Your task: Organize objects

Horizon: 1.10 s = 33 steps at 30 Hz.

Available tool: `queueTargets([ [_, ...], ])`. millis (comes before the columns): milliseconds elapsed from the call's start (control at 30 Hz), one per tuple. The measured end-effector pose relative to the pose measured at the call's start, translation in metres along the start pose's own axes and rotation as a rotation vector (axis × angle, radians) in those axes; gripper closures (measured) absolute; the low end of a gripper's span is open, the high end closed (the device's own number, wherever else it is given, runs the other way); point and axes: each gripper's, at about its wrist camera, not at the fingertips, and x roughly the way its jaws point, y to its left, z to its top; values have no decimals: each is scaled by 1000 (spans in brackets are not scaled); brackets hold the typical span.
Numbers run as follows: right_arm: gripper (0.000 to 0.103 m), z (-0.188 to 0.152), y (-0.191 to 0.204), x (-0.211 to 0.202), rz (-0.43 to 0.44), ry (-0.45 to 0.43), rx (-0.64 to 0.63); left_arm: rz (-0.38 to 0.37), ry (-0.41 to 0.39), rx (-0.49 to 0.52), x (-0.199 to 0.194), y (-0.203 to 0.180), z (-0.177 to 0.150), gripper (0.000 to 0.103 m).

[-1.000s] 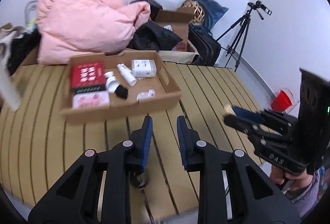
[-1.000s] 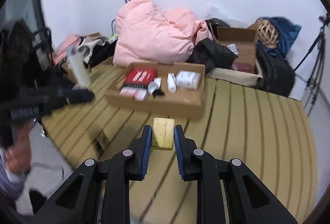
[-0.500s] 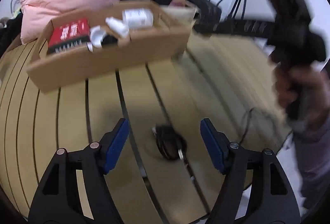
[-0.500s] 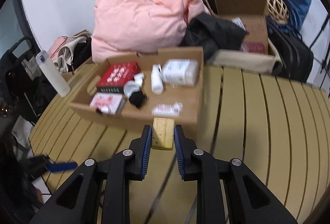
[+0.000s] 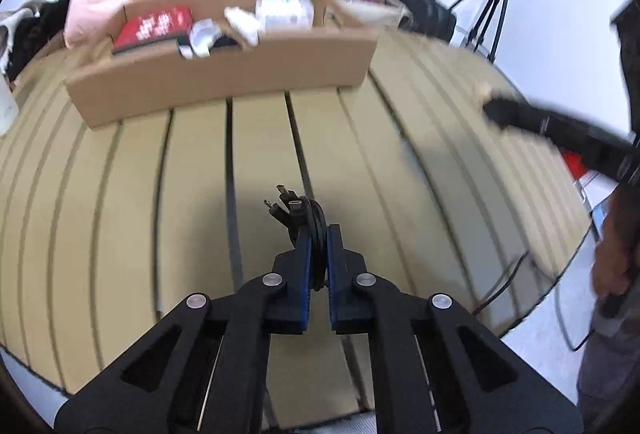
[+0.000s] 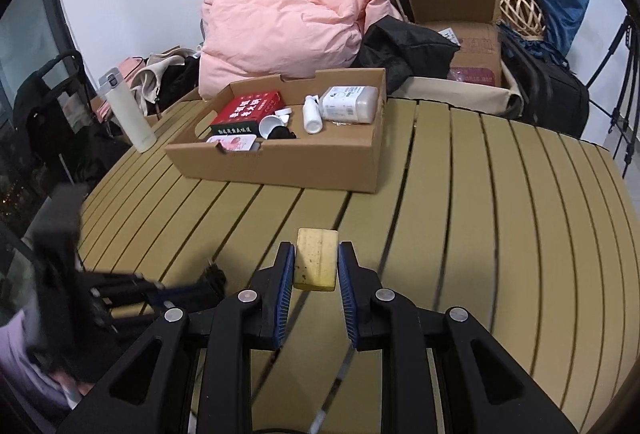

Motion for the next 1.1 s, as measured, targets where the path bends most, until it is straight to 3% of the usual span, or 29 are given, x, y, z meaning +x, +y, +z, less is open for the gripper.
queueTargets([
  [133, 79, -2, -2, -19, -10, -23, 1, -2, -94, -2, -37, 10, 27, 100],
  [300, 79, 35, -2, -21, 40, -56, -12, -48, -128, -27, -47, 28, 112, 100],
  [433, 79, 92, -6, 20, 73, -40, -15, -72, -45, -118, 0, 46, 174, 100],
  [533, 79, 129, -13, 73, 38, 23, -3, -33, 2, -125, 47, 50, 196, 100],
  [600, 79, 145, -19, 109, 4, 70, 21, -46, 50, -104, 74, 51, 200, 99],
  [633, 78, 149, -23, 121, -1, 82, 38, -40, 68, -85, 84, 51, 201, 94],
  [667, 78, 152, -27, 135, -7, 96, 55, -11, 76, -66, 93, 51, 202, 80],
  [700, 77, 154, -30, 146, -7, 112, 59, 11, 60, -57, 96, 52, 202, 74],
  [767, 72, 157, -36, 159, -15, 119, 75, 44, -1, -48, 94, 57, 202, 49],
  [800, 64, 157, -40, 161, -31, 98, 87, 43, -32, -52, 91, 62, 203, 42],
  [867, 35, 158, -50, 159, -50, 62, 118, 33, -70, -74, 82, 73, 204, 10],
  [900, 12, 159, -55, 156, -48, 51, 135, 26, -89, -94, 74, 79, 204, 4],
  [933, 4, 159, -58, 153, -34, 47, 149, 24, -111, -108, 67, 83, 203, 2],
  [1100, 3, 157, -52, 109, -32, 6, 134, 105, -187, -55, 5, 87, 184, 0],
])
